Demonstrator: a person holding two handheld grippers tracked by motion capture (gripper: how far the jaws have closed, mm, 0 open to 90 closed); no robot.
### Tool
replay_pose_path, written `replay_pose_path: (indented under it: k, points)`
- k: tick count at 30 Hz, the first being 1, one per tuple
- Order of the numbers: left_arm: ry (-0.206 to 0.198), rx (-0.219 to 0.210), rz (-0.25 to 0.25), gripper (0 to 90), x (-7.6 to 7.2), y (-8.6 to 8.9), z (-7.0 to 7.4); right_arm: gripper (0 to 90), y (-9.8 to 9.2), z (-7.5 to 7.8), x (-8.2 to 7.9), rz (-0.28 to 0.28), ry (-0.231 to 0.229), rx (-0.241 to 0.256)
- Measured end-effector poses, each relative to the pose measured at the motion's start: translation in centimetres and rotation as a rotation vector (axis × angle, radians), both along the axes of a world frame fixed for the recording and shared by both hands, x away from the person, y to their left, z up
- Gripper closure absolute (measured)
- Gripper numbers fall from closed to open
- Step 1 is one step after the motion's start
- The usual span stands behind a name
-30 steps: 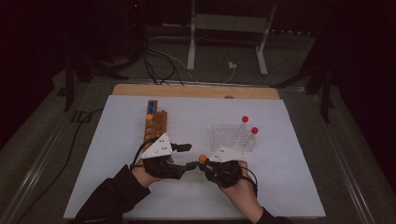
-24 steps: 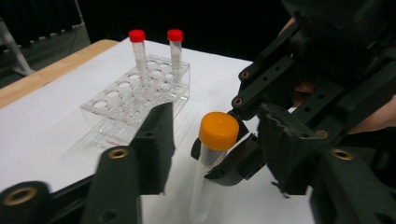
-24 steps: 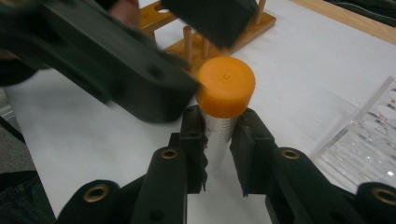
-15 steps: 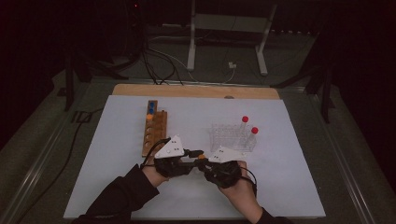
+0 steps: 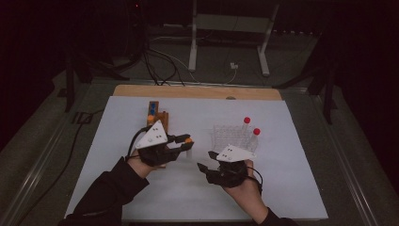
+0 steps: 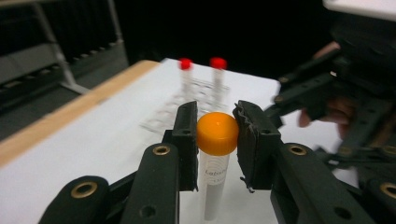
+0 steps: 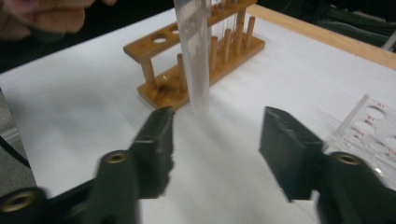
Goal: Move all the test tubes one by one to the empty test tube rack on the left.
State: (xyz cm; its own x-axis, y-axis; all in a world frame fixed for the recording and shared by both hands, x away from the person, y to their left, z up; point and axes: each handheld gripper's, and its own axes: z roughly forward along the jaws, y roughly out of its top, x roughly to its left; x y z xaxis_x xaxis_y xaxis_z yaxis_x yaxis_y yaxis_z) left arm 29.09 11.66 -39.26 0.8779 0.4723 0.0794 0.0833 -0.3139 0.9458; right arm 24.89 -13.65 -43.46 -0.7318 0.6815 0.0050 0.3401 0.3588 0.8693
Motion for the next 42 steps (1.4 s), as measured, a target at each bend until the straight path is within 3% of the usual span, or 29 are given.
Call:
replay_pose_path:
  k: [8,11,19,23,31,42]
  points:
    - [-0.038,-0.002,0.115,71.8,1.3,3.5,2.1,13.4,-0.4,0.2,0.2,-0.041,-0.012,0.047]
    - [-0.045,0.002,0.157,71.8,1.7,4.6,2.4,2.4,-0.7,0.3,0.3,-0.020,-0.005,0.066]
    - [-0.042,-0.006,0.258,71.8,3.3,7.8,2.3,0.0,-1.0,0.4,0.2,0.002,-0.011,0.088]
    - [-0.027,-0.013,0.312,71.8,4.3,8.9,1.4,0.0,-1.0,0.5,0.1,0.005,-0.027,0.075]
    - [0.011,-0.044,0.375,71.8,6.1,10.0,-1.3,0.0,-1.3,0.4,0.1,0.004,-0.031,0.089]
    - [0.084,0.040,0.388,71.8,7.1,9.1,-5.1,0.0,-1.4,0.2,0.1,0.007,-0.031,0.089]
